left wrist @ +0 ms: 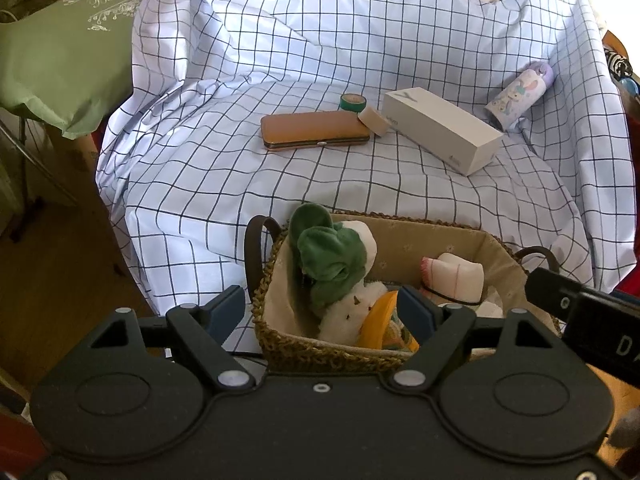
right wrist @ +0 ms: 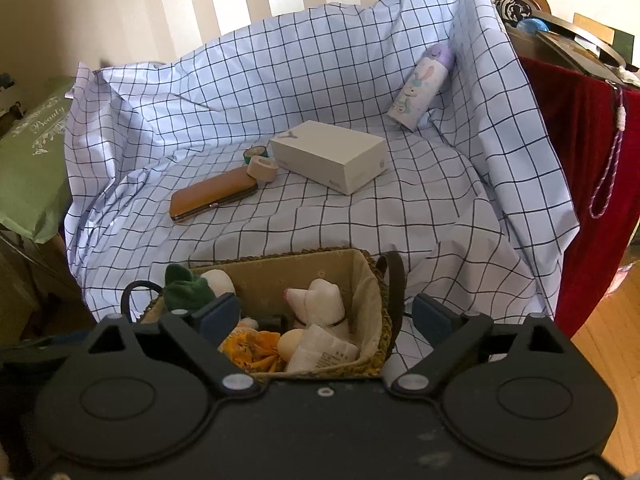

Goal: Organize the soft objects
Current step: 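Withdraw both tools upward from the basket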

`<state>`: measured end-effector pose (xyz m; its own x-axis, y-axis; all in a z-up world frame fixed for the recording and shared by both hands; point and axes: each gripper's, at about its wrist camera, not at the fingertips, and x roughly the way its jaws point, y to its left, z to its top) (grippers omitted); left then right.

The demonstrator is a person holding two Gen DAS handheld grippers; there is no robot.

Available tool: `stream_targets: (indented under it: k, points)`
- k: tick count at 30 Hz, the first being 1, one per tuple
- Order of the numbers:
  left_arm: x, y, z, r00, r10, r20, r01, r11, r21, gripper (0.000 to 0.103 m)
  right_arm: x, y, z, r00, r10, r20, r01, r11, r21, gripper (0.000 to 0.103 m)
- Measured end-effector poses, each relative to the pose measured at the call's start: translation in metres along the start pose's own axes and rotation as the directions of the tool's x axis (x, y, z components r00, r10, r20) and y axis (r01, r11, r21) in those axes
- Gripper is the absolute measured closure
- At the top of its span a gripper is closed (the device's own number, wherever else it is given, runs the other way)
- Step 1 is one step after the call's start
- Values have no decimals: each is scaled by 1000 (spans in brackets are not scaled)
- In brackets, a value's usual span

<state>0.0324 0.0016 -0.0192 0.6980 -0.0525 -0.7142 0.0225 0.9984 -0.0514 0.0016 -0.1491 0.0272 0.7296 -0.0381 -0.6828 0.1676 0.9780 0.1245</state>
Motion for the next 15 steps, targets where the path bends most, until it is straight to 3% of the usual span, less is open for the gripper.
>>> stream_targets:
  k: [5, 15]
  points:
    - [0, 0, 0, 1000, 3, -1, -3, 1000, 2, 24, 3, -1, 0, 1000, -16, -24, 16, 1000, -9, 0]
    - [-2, 1, -1, 1000, 9, 6, -10, 1000, 13, 23, 6, -4, 0, 996, -42, -77, 40, 999, -17, 0]
